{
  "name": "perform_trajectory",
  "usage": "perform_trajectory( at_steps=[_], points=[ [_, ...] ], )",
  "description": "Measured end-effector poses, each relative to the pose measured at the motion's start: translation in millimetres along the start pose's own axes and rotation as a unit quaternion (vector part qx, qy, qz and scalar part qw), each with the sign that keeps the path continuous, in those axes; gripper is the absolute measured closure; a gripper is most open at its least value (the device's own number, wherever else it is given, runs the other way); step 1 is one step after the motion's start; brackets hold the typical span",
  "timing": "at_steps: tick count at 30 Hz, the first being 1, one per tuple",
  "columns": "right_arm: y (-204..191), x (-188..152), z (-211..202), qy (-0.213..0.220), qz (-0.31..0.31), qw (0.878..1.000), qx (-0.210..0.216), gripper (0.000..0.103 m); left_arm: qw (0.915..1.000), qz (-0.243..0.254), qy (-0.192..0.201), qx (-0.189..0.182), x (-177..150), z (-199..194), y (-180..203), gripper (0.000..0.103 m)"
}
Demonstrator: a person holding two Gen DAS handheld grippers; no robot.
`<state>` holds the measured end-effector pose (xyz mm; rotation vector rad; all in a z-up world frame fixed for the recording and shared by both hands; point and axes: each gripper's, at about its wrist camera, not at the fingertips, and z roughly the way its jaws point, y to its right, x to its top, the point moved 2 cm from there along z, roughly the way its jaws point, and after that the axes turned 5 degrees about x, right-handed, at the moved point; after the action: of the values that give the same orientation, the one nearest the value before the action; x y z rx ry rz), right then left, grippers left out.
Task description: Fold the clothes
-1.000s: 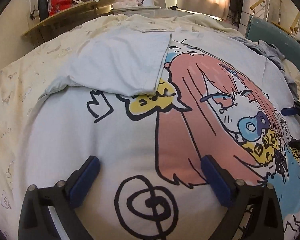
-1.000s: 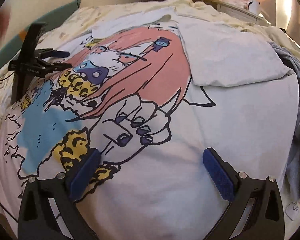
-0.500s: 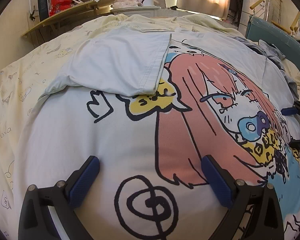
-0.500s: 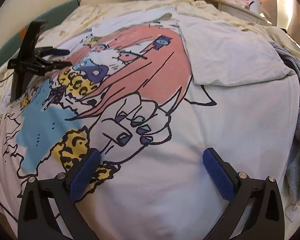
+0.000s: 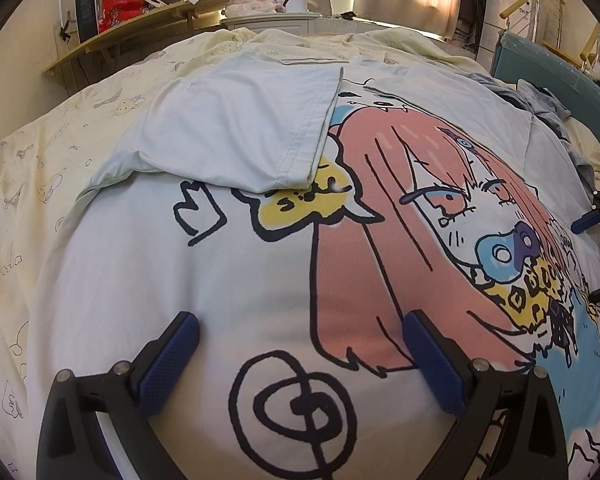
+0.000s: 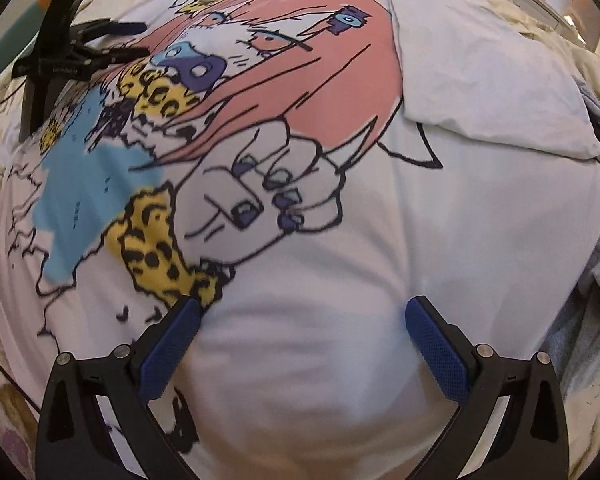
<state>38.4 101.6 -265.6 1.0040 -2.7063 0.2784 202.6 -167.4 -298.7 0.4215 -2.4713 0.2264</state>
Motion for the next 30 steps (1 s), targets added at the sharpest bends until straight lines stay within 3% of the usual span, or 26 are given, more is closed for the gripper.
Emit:
perform_trajectory(
  at_steps=[6,9,14,17,26,30],
  points=[
    [-7.5,18.1,-26.0,0.061,-0.007,0.998,0.007,0.000,1.0000,0.000,0.000,0.000,-0.8,-0.8,-0.5,0.001],
    [-15.4,49.9,-41.4,0.109,-0.042,0.993,0.014,0.000,1.0000,0.000,0.000,0.000,-0.9,-1.0,-0.6,0.001],
    [-17.1,100.8,-6.8,0.090,-0.076,0.992,0.035,0.000,1.0000,0.001,0.000,0.000,-1.0,-1.3,-0.8,0.001],
    [-6.7,113.4,18.6,0.067,-0.059,0.996,0.023,0.000,1.0000,0.001,0.000,0.000,-1.0,-1.4,-0.8,0.001],
    [8.3,83.9,24.5,0.054,0.014,0.998,0.043,0.000,1.0000,0.001,0.000,0.000,-0.2,-0.2,1.2,0.001],
    [6.0,52.3,15.6,0.059,0.034,0.997,0.028,0.000,1.0000,0.001,0.000,0.000,0.1,-0.3,2.3,0.001]
  ],
)
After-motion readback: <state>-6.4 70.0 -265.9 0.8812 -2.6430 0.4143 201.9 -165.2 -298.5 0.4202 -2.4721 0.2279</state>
